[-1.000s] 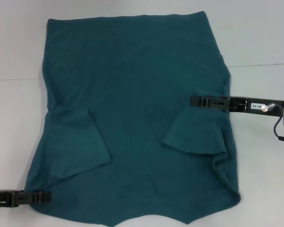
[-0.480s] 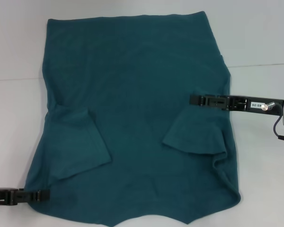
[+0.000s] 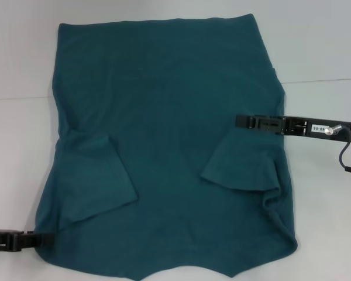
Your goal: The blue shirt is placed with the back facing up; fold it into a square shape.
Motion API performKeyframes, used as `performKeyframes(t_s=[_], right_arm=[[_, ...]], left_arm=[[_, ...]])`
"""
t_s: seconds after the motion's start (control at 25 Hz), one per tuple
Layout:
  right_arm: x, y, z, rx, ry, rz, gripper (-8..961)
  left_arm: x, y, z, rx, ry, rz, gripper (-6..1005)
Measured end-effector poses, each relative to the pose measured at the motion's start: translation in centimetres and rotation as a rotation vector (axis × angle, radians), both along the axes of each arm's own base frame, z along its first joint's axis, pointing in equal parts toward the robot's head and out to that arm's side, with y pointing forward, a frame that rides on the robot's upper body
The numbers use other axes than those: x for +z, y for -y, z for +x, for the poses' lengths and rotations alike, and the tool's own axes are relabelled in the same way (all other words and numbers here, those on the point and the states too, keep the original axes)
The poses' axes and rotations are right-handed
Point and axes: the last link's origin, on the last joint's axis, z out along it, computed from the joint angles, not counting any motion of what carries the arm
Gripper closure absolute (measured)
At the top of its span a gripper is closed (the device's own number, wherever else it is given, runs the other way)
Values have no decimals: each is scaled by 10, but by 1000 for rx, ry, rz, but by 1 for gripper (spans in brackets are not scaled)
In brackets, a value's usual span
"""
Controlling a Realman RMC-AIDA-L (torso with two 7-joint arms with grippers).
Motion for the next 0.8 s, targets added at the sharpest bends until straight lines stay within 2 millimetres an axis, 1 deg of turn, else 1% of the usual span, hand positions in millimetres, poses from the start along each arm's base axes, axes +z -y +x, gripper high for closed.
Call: performKeyframes(t_s=[0.12,0.2,0.44,0.8], right_arm=[[0,0,1,-2,0,0,60],[0,0,1,-2,0,1,61],[1,0,1,-1,1,2,63],[1,1,4,-7,15,1,66]], left_arm=[[1,-1,-1,7,-3,6,452],[1,-1,0,8,-4,5,667],[0,-3,-1,7,-13,9,892],[0,-3,0,9,-11,10,963]])
